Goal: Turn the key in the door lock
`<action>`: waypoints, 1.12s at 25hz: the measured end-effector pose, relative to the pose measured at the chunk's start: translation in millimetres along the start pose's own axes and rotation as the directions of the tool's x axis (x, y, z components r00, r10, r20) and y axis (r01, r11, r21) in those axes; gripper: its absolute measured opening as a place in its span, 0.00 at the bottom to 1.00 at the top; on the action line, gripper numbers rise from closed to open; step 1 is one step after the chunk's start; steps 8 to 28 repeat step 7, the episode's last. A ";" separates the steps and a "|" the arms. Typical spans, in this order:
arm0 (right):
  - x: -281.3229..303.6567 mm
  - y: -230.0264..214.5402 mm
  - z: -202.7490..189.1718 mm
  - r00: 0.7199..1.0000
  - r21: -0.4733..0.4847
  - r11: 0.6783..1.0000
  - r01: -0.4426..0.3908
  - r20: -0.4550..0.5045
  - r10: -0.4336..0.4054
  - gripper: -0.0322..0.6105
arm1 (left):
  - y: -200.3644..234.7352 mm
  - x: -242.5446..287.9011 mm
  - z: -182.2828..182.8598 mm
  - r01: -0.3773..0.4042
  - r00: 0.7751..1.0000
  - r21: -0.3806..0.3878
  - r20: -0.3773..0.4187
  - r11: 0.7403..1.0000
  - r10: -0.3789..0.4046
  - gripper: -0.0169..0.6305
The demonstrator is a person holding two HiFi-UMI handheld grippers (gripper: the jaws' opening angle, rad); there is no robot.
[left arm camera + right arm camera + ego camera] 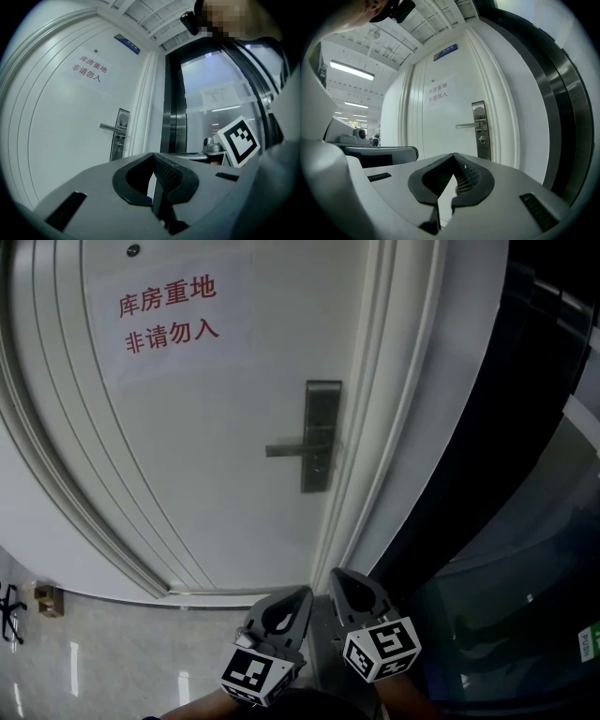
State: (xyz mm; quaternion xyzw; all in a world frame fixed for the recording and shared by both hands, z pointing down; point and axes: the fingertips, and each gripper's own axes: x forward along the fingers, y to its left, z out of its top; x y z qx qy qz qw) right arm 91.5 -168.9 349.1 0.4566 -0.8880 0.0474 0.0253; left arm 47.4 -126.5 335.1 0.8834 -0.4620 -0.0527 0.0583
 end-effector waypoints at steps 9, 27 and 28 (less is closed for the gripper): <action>2.2 1.0 2.5 1.000 0.012 1.000 -0.009 0.003 0.009 0.07 | 0.6 -0.8 2.2 -0.001 1.000 0.000 0.003 1.000 0.001 0.04; 2.2 1.0 2.5 1.000 0.012 1.000 -0.009 0.003 0.009 0.07 | 0.6 -0.8 2.2 -0.001 1.000 0.000 0.003 1.000 0.001 0.04; 2.2 1.0 2.5 1.000 0.012 1.000 -0.009 0.003 0.009 0.07 | 0.6 -0.8 2.2 -0.001 1.000 0.000 0.003 1.000 0.001 0.04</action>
